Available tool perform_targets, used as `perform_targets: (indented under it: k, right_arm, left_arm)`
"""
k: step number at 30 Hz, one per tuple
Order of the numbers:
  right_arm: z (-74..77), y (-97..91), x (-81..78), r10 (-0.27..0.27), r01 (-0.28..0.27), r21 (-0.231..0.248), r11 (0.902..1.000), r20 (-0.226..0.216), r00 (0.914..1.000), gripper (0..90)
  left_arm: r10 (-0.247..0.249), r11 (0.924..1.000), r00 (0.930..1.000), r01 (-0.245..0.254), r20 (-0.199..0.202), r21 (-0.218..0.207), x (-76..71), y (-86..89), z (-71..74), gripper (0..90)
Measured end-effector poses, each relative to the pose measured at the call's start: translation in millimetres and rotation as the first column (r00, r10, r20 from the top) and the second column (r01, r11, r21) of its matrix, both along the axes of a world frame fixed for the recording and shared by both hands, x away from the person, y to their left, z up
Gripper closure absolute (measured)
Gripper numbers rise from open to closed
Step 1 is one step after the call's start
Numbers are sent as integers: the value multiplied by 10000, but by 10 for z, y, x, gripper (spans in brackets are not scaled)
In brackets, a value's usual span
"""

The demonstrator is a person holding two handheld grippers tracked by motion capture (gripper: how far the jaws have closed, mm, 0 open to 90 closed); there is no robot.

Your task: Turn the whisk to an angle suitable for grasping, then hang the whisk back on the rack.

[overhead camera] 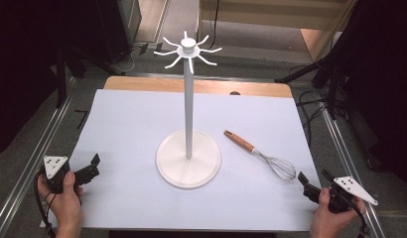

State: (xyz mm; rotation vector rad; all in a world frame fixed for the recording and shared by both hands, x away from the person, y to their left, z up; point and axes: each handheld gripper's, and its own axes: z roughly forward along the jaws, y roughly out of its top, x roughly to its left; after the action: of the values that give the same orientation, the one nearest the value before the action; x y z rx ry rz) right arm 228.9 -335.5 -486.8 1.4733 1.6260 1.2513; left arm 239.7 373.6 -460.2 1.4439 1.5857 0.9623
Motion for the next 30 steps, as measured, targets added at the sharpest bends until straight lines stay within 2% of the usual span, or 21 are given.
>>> perform_targets:
  k: [4,8,11,15,17,21,26,30]
  right_arm:
    - [4,40,16,210,-214,-251,9995,-169,9996,108]
    - [9,49,27,438,-445,-249,9987,-261,9987,109]
    - [9,54,38,661,-669,-272,9974,-286,9974,124]
    - [12,70,56,910,-927,-385,9949,-451,9948,131]
    - [14,74,60,883,-901,-423,9950,-423,9952,131]
    - [17,65,61,789,-808,-456,9957,-424,9960,130]
    - [25,20,64,667,-667,14,9978,-597,9960,131]
    - [69,-12,55,215,-220,-106,9997,-462,9987,132]
  left_arm:
    - [5,10000,10000,-5,-17,-13,-2,5,0,0]
    - [120,9999,9999,-120,-26,-65,1,6,0,0]
    - [395,9992,9992,-396,53,108,-10,-10,0,0]
    - [425,9989,9991,-425,20,191,-4,-18,-1,15]
    - [534,9985,9986,-534,-5,119,-2,-12,-1,70]
    - [555,9984,9985,-555,-26,70,-2,-4,0,61]
    - [583,9983,9983,-583,-54,45,1,-2,0,59]
    - [580,9983,9983,-580,-31,45,0,-2,-1,59]
